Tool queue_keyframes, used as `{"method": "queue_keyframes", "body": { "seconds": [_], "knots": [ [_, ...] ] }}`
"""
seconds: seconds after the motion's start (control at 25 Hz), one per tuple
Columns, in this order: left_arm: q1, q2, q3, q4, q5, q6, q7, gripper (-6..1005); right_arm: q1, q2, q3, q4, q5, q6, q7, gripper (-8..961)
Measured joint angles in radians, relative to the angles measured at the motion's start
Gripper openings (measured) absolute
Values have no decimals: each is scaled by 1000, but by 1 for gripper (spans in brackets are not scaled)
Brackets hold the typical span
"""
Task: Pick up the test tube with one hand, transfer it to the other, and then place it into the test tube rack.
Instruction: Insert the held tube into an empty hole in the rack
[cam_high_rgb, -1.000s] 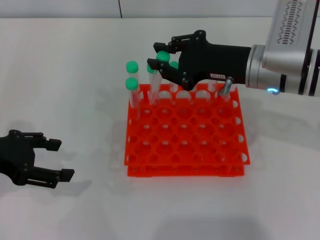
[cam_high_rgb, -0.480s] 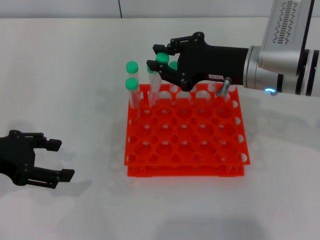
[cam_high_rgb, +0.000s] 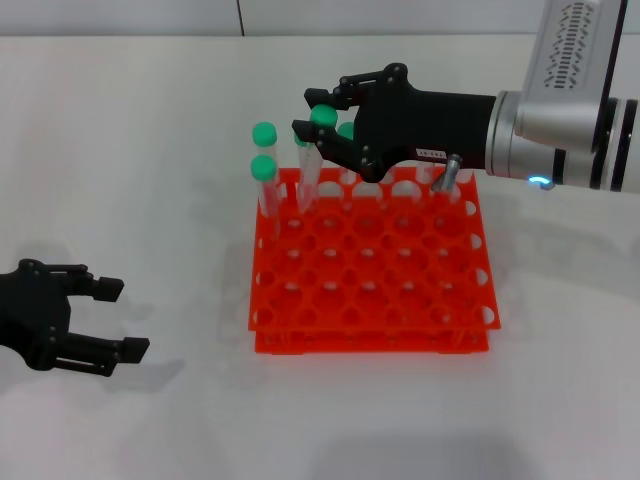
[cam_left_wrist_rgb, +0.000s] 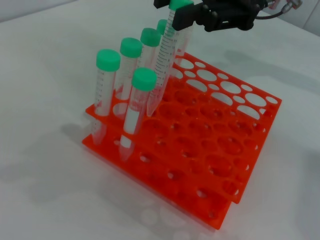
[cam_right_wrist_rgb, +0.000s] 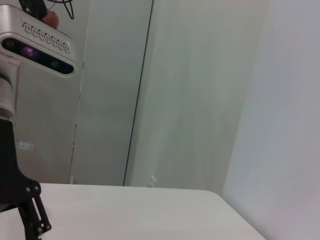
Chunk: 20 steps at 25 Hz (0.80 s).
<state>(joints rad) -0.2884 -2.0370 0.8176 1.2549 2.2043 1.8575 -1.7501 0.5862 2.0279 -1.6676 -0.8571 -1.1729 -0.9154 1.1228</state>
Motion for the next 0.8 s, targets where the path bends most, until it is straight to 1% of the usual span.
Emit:
{"method": "queue_keyframes", "body": {
  "seconds": [0.8],
  "knots": [
    [0,0,0,1,0,2,0,876,-12,-3,0,-30,-1,-7,15,280]
  ]
}}
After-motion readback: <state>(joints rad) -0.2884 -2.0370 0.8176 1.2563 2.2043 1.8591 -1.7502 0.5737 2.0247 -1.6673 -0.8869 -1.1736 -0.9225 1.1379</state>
